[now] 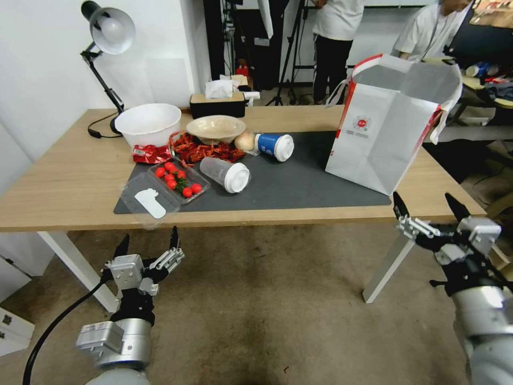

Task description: Pick up the food delivery bag from the floor and place it on the table.

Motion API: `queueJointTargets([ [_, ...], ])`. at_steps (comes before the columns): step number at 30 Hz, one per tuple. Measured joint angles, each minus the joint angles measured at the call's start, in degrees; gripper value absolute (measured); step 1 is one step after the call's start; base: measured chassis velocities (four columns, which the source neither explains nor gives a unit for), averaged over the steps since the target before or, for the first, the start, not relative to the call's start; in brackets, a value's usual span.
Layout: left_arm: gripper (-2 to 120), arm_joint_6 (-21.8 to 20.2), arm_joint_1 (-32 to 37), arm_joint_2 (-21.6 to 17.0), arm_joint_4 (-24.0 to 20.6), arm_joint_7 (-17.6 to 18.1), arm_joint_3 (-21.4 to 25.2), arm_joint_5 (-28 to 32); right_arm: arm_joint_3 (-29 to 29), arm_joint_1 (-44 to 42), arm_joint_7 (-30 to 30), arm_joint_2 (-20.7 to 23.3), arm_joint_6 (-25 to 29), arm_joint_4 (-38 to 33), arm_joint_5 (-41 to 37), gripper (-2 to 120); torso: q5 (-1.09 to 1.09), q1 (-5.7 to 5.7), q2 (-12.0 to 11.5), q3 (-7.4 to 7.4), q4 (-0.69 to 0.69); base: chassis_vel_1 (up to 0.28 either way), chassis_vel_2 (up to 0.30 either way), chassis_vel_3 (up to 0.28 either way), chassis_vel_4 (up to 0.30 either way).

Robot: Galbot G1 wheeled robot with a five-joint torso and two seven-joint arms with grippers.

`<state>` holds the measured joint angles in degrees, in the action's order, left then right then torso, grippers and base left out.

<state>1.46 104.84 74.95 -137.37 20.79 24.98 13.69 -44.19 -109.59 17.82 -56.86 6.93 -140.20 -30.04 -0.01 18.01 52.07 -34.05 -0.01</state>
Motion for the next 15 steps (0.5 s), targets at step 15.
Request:
queueJointTargets([
  [15, 100, 0.6, -0.3, -0.1, 1.2, -0.7, -0.7, -0.4, 6.5, -1.1, -5.4, -8.4, 5.7, 2.1, 14.7, 100, 0.00, 0.01, 0.0, 0.00, 0.01, 0.000, 0.000, 0.000, 0.000],
])
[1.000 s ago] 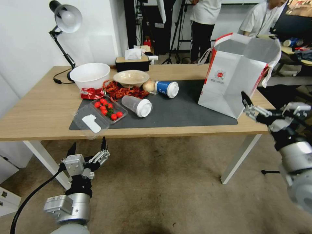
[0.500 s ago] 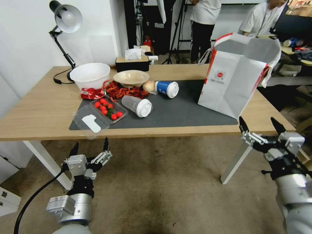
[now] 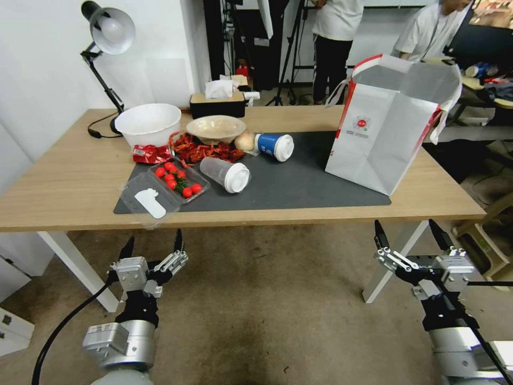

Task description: Pick up the food delivery bag from the floor and place it on the table.

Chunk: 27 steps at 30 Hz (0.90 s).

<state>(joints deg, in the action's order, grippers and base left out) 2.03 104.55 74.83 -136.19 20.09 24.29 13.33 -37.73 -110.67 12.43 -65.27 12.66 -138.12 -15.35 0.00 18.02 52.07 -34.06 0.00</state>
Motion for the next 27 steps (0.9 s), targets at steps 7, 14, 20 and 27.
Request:
queueJointTargets([
  [7, 100, 0.4, -0.3, 0.1, 0.7, 0.0, -0.1, -0.1, 0.1, 0.9, -0.7, -0.2, 0.6, 0.8, 1.6, 100, 0.00, 0.00, 0.0, 0.00, 0.00, 0.000, 0.000, 0.000, 0.000],
  [14, 100, 0.5, -0.7, 0.2, 1.2, 0.1, -0.2, -0.3, 0.1, 1.2, -1.1, -0.2, 1.0, 1.4, 2.6, 100, 0.01, 0.00, 0.0, 0.00, 0.00, 0.000, 0.000, 0.000, 0.000],
  [20, 100, 0.6, -1.0, 0.2, 1.9, 0.3, -0.2, -0.4, 0.3, 1.6, -1.7, -0.2, 1.4, 2.1, 2.9, 100, 0.01, 0.00, 0.0, 0.00, -0.01, 0.000, 0.000, 0.000, 0.000],
  [27, 100, 0.7, -1.2, 0.2, 2.2, 0.3, -0.1, -0.6, 0.6, 1.6, -1.8, -0.2, 1.8, 2.3, 3.4, 100, 0.00, 0.00, 0.0, 0.00, -0.01, 0.000, 0.000, 0.000, 0.000],
])
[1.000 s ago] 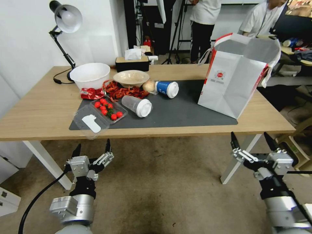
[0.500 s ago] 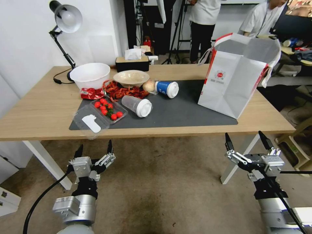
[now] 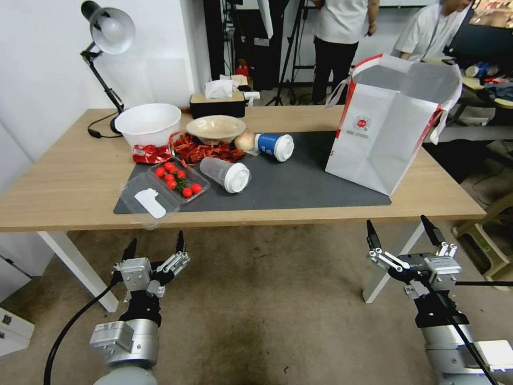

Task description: Pick up the food delivery bag from the floor and place it on the table.

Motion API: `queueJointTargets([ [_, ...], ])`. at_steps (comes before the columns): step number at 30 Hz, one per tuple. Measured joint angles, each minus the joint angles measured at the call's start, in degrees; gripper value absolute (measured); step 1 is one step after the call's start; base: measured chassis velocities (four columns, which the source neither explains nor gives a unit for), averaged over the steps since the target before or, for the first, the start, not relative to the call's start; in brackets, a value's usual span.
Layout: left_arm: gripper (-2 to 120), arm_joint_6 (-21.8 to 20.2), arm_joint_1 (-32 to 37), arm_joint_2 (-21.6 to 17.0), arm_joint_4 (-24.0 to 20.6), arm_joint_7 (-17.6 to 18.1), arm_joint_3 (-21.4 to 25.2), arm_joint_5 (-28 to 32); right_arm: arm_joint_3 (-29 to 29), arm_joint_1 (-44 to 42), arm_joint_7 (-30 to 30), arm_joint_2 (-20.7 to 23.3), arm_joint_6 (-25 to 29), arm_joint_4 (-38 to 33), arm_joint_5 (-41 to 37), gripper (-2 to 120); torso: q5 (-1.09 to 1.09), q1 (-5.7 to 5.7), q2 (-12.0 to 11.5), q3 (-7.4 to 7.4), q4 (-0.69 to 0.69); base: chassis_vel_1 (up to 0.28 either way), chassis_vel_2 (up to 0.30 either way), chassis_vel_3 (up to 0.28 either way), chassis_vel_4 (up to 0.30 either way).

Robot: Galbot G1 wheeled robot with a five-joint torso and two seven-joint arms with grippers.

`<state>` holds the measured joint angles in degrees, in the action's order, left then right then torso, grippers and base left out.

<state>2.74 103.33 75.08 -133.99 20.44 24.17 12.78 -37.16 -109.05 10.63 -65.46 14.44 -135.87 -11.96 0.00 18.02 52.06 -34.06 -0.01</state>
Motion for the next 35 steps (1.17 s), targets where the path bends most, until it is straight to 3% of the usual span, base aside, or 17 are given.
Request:
queueJointTargets([
  [35, 100, 0.0, 0.0, 0.0, 0.0, 0.1, 0.0, 0.0, 0.0, 0.0, 0.1, 0.1, 0.0, 0.0, -0.1, 100, 0.00, 0.00, 0.0, 0.00, 0.00, 0.000, 0.000, 0.000, 0.000],
])
